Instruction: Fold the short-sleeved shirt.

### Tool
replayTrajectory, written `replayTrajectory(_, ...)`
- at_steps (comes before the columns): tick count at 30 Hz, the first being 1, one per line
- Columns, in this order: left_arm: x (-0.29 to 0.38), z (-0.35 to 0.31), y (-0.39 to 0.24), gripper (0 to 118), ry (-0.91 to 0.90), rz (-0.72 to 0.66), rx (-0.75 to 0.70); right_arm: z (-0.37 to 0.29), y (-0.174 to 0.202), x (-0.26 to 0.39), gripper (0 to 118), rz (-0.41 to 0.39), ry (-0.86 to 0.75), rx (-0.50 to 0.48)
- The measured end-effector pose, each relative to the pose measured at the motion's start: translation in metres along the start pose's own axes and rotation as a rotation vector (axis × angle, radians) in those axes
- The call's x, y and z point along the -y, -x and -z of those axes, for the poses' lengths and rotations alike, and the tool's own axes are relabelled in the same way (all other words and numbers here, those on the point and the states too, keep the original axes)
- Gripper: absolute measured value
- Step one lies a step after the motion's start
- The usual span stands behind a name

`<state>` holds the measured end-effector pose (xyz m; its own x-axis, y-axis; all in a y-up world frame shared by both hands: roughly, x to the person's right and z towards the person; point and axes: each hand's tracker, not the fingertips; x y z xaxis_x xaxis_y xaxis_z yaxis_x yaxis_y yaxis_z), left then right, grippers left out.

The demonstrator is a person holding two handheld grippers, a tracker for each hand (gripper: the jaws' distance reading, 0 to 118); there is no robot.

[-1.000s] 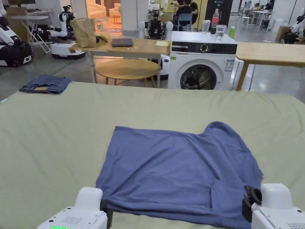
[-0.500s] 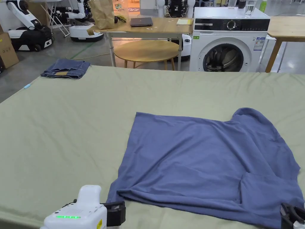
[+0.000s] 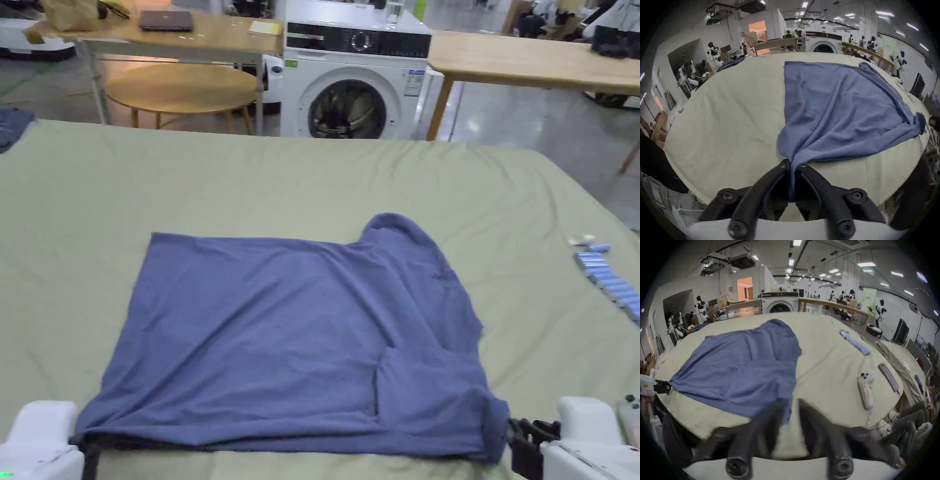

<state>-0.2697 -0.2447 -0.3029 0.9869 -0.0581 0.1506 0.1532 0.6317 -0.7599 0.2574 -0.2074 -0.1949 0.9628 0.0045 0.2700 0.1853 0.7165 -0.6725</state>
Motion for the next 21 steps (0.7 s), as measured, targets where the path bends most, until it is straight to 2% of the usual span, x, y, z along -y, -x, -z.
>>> replayTrajectory(1,-0.001,-0.003,-0.002,0,-0.005,0.0,0.0,0.004,-0.005,0.001,85,0.018,0.039,-0.012)
replayTrajectory(2,-0.002,-0.005,-0.003,0,-0.011,0.003,-0.004,0.009,-0.008,0.005,115,0.03,0.056,-0.022)
replayTrajectory(5,-0.005,-0.007,-0.006,0,-0.013,0.003,-0.004,0.02,-0.011,0.009,118,-0.017,0.018,0.017)
replayTrajectory(7,-0.006,-0.006,-0.007,0,-0.011,0.0,-0.006,0.037,-0.011,0.008,118,-0.04,0.037,0.001)
replayTrajectory(8,-0.007,-0.005,-0.008,0,-0.01,-0.002,-0.007,0.041,-0.006,0.01,117,-0.043,0.044,-0.026)
replayTrajectory(9,-0.007,-0.002,-0.007,0,-0.008,-0.001,-0.006,0.047,-0.004,0.011,108,-0.037,0.053,-0.075)
replayTrajectory(10,-0.007,-0.001,-0.007,0,-0.006,0.003,-0.01,0.053,-0.002,0.01,84,-0.023,0.054,-0.108)
replayTrajectory(12,-0.007,-0.001,-0.007,0,-0.004,0.003,-0.013,0.061,0.001,0.009,19,-0.013,0.034,-0.128)
replayTrajectory(13,-0.007,0.0,-0.006,0,-0.004,0.003,-0.012,0.066,0.003,0.008,9,-0.014,0.038,-0.116)
replayTrajectory(16,-0.008,-0.005,-0.003,0,-0.006,0.013,-0.015,0.058,0.002,0.003,7,0.008,0.026,-0.091)
replayTrajectory(18,-0.014,-0.019,-0.002,0,-0.028,0.049,-0.045,0.038,-0.005,-0.006,6,0.072,-0.029,-0.111)
replayTrajectory(21,-0.033,-0.031,-0.006,0,-0.062,0.142,-0.065,0.013,-0.009,-0.031,7,0.066,-0.109,-0.082)
